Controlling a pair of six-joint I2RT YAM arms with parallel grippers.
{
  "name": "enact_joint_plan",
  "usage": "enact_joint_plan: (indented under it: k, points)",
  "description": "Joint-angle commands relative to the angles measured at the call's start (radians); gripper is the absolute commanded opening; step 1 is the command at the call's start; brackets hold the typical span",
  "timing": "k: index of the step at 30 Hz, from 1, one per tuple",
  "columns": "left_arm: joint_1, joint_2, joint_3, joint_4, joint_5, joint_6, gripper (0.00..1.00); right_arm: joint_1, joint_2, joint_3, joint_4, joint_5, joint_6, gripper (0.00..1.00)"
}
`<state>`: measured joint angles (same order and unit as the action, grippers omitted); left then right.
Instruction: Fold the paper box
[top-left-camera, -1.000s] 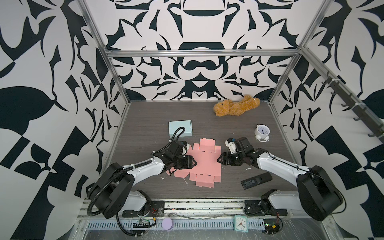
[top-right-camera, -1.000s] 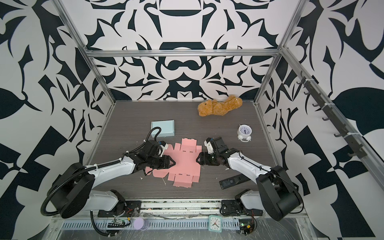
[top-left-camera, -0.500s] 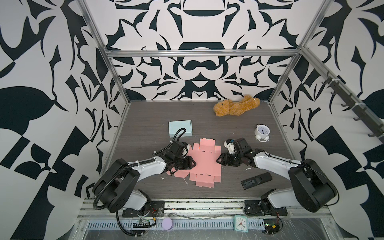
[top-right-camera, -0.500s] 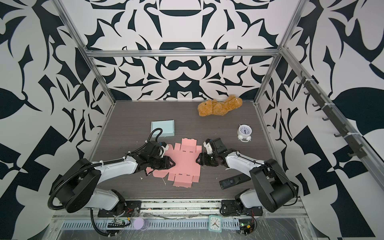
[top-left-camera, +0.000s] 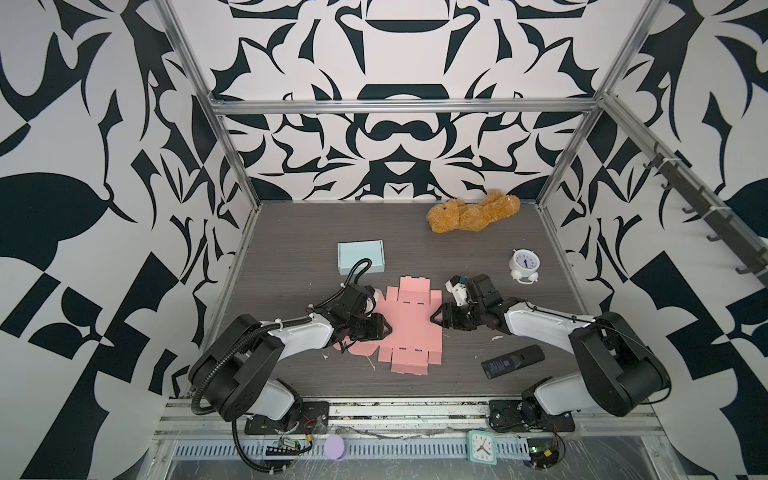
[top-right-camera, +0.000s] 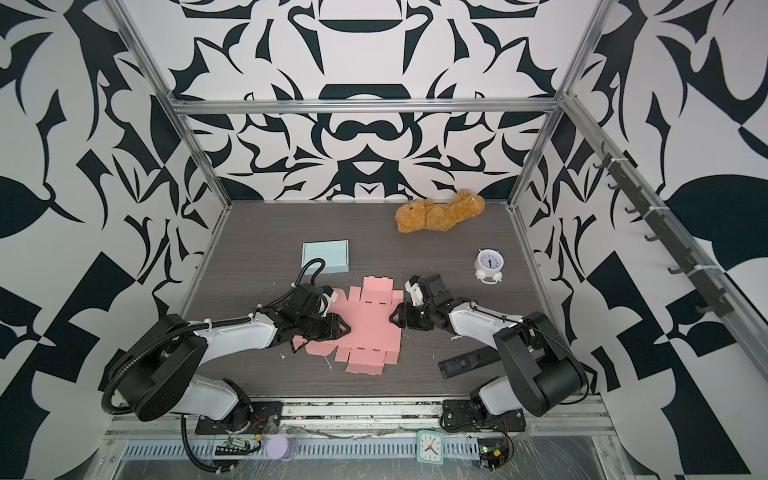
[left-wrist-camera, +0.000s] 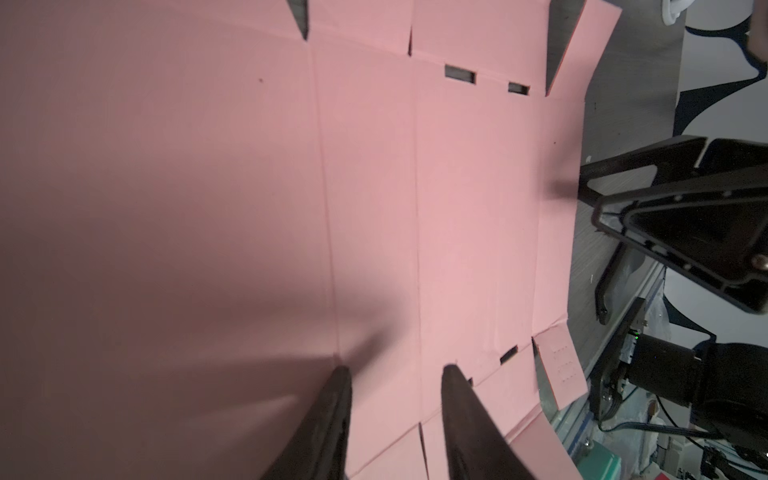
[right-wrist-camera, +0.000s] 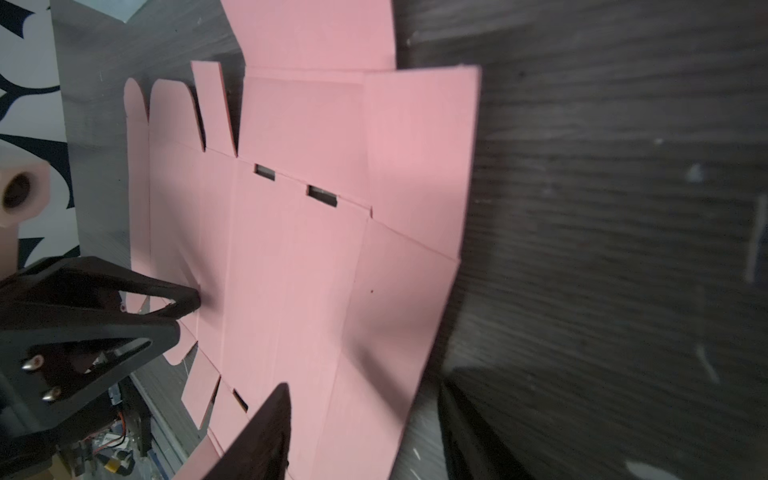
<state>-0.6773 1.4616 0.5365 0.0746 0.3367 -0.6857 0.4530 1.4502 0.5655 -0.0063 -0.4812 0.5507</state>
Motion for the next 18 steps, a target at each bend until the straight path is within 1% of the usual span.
enact_joint_plan:
  k: [1, 8, 18]
  points:
    - [-0.004, 0.015, -0.023, 0.001, -0.010, -0.012, 0.40, -0.002, 0.012, -0.022, 0.034, -0.036, 0.033, 0.53]
    - [-0.004, 0.005, -0.030, 0.001, -0.008, -0.015, 0.39, -0.002, 0.026, -0.048, 0.153, -0.118, 0.122, 0.43]
    - [-0.005, 0.006, -0.024, 0.001, -0.007, -0.015, 0.39, -0.002, -0.001, -0.064, 0.197, -0.119, 0.160, 0.26]
